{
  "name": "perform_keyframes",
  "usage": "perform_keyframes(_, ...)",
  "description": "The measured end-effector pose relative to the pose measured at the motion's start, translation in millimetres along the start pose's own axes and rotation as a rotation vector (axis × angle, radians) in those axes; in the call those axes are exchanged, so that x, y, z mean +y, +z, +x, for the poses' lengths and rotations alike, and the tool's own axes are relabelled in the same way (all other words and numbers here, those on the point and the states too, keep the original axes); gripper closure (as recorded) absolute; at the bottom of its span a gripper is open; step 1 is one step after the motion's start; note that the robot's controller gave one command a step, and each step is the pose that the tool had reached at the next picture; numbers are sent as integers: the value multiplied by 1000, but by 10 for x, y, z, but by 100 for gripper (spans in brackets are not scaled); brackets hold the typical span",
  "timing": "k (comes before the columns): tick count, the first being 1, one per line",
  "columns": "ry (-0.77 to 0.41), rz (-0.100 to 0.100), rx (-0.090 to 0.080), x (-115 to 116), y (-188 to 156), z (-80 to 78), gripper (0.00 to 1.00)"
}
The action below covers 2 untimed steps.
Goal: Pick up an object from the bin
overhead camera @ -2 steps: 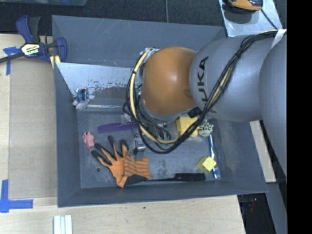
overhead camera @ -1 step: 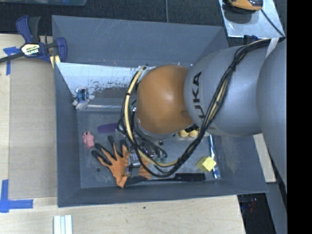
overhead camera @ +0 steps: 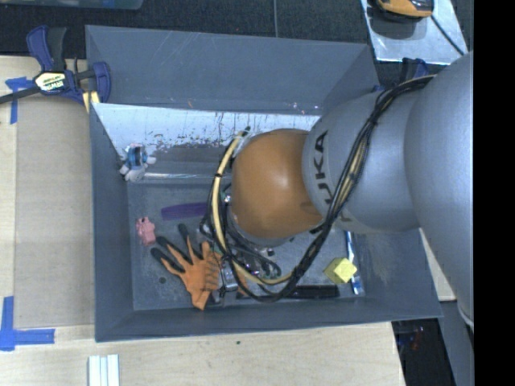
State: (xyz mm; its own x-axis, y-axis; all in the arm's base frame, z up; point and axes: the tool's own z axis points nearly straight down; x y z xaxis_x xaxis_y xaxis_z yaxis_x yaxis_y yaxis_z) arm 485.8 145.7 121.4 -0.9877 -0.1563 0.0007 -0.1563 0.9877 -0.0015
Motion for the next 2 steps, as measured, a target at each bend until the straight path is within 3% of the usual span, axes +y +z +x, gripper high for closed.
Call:
perform_keyframes(1, 127, -5, -18, 50, 489, 8, 0)
perform_keyframes(2, 224, -7, -24, -82, 473, -161, 100)
